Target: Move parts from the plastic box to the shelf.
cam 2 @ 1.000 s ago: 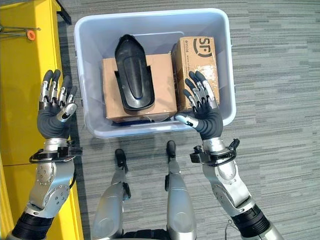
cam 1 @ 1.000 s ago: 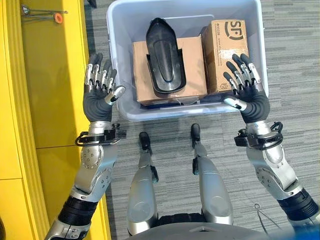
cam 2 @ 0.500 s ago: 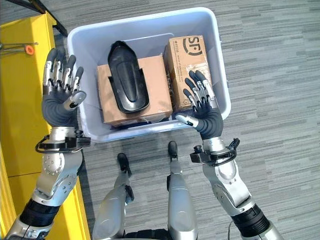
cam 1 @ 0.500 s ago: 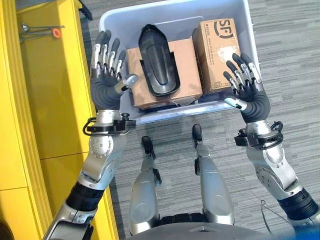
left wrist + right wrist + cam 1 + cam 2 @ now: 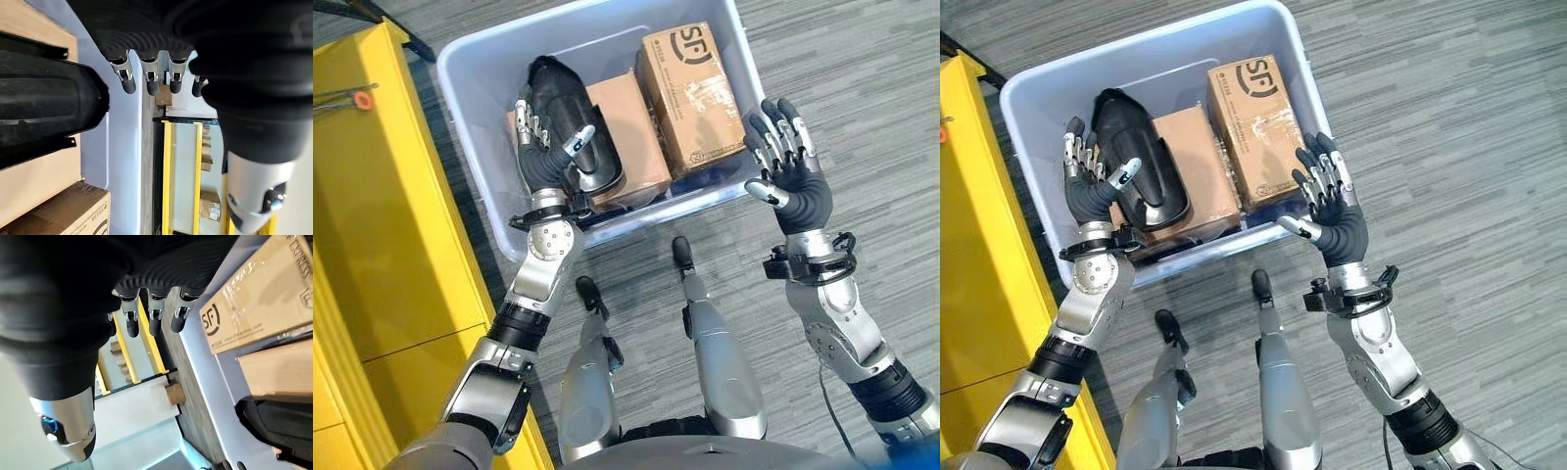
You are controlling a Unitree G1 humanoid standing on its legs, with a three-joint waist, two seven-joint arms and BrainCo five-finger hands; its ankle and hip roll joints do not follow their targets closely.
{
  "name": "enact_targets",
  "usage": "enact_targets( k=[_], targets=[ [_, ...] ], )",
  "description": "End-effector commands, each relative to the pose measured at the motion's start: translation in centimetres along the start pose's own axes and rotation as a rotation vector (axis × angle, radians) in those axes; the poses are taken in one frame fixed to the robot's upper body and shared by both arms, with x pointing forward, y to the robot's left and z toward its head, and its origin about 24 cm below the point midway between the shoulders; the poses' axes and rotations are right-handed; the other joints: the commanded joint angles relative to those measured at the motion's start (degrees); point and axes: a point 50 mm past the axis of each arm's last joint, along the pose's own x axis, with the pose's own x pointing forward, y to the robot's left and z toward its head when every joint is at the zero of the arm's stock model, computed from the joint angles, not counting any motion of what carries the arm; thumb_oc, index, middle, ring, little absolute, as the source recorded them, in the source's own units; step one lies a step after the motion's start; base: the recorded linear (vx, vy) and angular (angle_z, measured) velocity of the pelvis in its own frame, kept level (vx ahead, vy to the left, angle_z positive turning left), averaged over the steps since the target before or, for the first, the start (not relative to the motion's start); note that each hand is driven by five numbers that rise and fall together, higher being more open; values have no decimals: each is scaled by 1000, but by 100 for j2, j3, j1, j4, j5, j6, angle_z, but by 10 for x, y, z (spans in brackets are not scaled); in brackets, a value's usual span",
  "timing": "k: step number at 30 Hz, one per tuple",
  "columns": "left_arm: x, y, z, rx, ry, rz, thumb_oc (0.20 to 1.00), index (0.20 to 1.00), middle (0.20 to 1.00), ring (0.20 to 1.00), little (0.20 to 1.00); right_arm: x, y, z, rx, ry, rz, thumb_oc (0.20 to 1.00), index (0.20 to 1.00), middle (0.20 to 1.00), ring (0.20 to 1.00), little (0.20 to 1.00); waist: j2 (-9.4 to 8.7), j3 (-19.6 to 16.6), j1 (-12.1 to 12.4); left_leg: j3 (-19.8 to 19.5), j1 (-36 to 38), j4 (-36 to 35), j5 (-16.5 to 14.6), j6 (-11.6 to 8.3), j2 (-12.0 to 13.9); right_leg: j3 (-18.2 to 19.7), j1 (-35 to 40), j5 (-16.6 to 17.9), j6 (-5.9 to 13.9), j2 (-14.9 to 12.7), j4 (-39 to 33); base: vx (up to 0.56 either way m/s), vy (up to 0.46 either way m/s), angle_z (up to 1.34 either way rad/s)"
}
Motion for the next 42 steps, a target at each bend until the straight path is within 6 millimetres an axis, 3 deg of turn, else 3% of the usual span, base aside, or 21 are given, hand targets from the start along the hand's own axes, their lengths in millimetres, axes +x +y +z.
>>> enact_targets(
  k=[1, 10, 22, 28, 42],
  targets=[
    [18, 13, 11, 29, -86, 102, 1000, 1000, 1000, 1000, 1000, 1, 9, 10, 79, -103, -6, 1000, 1000, 1000, 1000, 1000, -306, -204, -25, -74, 339, 92, -302, -160, 200, -364, -103, -504, 394, -224, 660, -4, -18, -3],
    [28, 48, 28, 103, -188, 328, 1000, 1000, 1000, 1000, 1000, -2, 10, 11, 98, -110, -7, 1000, 1000, 1000, 1000, 1000, -537, -88, -66, 23, 294, 129, -329, -190, 245, -317, -230, -454, 391, -151, 650, 1, -9, -4],
    [30, 52, 37, 199, -260, 360, 1000, 1000, 1000, 1000, 1000, -5, 7, 12, 108, -112, -10, 1000, 1000, 1000, 1000, 1000, -567, -62, -28, -84, 187, 98, -330, -169, 214, -390, -271, -463, 382, -183, 619, 3, -5, -3],
    [35, 51, 26, 194, -199, 365, 1000, 1000, 1000, 1000, 1000, -5, 8, 10, 109, -104, -10, 1000, 1000, 1000, 1000, 1000, -575, -31, -26, -92, 129, 86, -326, -158, 197, -404, -324, -457, 371, -185, 609, 1, 1, 1],
    [35, 77, -9, 243, -9, 469, 1000, 1000, 1000, 1000, 1000, -10, 4, 11, 84, -91, -11, 1000, 1000, 1000, 1000, 1000, -637, 116, -38, -152, -24, 144, -320, -148, 198, -416, -452, -467, 348, -171, 638, -1, 1, 1]
  ],
)
